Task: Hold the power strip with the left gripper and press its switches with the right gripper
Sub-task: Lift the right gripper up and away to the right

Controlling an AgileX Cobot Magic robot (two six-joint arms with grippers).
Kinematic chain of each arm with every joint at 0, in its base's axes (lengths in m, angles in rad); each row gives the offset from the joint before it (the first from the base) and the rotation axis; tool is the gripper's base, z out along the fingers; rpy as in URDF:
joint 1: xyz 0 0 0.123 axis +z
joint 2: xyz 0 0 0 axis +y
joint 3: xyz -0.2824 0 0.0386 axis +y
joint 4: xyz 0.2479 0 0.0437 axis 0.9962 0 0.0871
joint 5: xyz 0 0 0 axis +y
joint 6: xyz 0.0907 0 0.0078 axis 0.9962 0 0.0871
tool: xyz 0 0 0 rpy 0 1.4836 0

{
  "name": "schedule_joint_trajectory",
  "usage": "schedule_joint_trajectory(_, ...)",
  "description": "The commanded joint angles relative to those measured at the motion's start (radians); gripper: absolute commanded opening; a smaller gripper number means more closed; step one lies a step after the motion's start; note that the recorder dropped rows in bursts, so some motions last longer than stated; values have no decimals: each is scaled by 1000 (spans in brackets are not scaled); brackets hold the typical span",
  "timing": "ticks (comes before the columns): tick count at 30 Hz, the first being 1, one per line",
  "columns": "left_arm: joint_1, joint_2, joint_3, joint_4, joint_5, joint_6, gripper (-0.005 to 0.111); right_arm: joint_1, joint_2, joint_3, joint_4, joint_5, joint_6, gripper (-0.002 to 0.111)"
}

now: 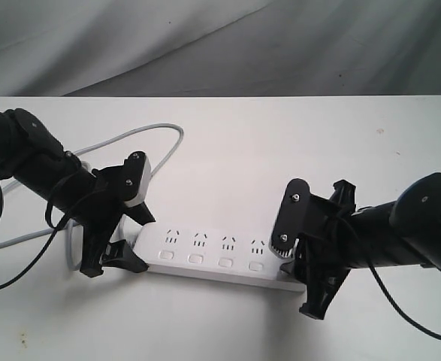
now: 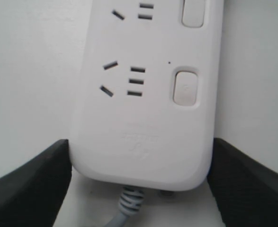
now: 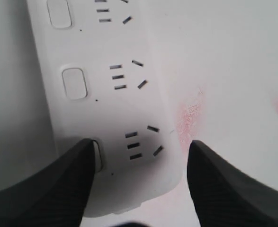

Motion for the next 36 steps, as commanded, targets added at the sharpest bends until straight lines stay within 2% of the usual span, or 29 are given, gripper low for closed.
schedule_joint_trajectory(1,-3,1,-2,0,8,-6,59,-8,-111,8,-23,9,-5,55)
schedule_joint_trajectory(9,-3,1,-2,0,8,-6,59,-8,-448,14,-23,-2,123,55)
schedule_joint_trajectory(11,-3,1,-2,0,8,-6,59,-8,-509,26,-23,-7,149,52)
schedule_joint_trajectory(13,-3,1,-2,0,8,-6,59,-8,-563,45,-23,-7,156,43)
schedule_joint_trajectory(19,-3,1,-2,0,8,-6,59,-8,-711,147,-9,-7,189,7)
schedule_joint_trajectory(21,-3,1,-2,0,8,-6,59,-8,-755,180,-4,-7,237,0)
schedule_joint_trajectory(26,-3,1,-2,0,8,-6,59,-8,-847,223,-4,-7,361,0)
schedule_joint_trajectory(36,-3,1,-2,0,8,-6,59,-8,-864,225,-4,-40,361,0)
